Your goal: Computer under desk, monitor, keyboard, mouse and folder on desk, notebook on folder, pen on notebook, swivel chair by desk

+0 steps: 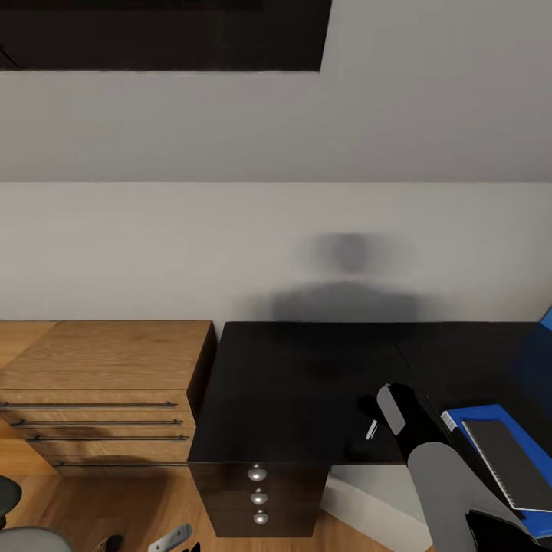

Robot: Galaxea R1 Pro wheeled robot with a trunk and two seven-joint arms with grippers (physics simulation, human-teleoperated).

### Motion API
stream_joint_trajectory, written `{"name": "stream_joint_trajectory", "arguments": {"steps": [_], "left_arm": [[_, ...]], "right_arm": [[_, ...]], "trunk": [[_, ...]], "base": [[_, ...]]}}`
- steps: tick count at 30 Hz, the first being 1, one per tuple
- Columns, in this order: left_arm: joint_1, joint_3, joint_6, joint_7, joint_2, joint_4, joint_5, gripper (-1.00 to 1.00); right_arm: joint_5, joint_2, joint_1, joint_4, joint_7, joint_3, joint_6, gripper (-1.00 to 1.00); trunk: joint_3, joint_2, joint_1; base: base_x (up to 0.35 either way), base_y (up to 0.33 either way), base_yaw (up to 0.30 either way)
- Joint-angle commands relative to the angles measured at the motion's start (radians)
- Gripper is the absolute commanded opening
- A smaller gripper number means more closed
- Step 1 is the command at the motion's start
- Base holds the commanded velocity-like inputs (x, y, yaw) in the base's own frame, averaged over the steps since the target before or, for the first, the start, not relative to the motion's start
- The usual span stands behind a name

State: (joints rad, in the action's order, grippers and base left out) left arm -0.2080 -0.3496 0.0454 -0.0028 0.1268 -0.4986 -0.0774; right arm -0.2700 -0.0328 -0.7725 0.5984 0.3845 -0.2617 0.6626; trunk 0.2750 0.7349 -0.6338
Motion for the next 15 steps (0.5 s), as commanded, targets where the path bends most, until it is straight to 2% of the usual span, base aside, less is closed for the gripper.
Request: {"name": "stream_joint_trajectory", "arguments": {"steps": [1, 6, 15], "left_arm": [[-0.001, -0.002, 0.002, 0.000, 0.001, 0.000, -0.008, 1.00], [-0.001, -0.002, 0.002, 0.000, 0.001, 0.000, -0.008, 1.00], [-0.001, -0.001, 0.003, 0.000, 0.001, 0.000, -0.007, 1.00]], "right_arm": [[-0.010, -0.001, -0.001, 0.001, 0.008, -0.003, 0.001, 1.00], [-0.009, -0.001, -0.001, 0.000, 0.008, -0.002, 0.001, 1.00], [-0.008, 0.000, -0.001, 0.000, 0.008, -0.003, 0.000, 1.00]], "trunk": [[0.001, 0.001, 0.000], [0.001, 0.001, 0.000], [0.001, 0.001, 0.000]], "base": [[0.001, 0.000, 0.000], [0.037, 0.004, 0.000], [0.171, 0.014, 0.000]]}}
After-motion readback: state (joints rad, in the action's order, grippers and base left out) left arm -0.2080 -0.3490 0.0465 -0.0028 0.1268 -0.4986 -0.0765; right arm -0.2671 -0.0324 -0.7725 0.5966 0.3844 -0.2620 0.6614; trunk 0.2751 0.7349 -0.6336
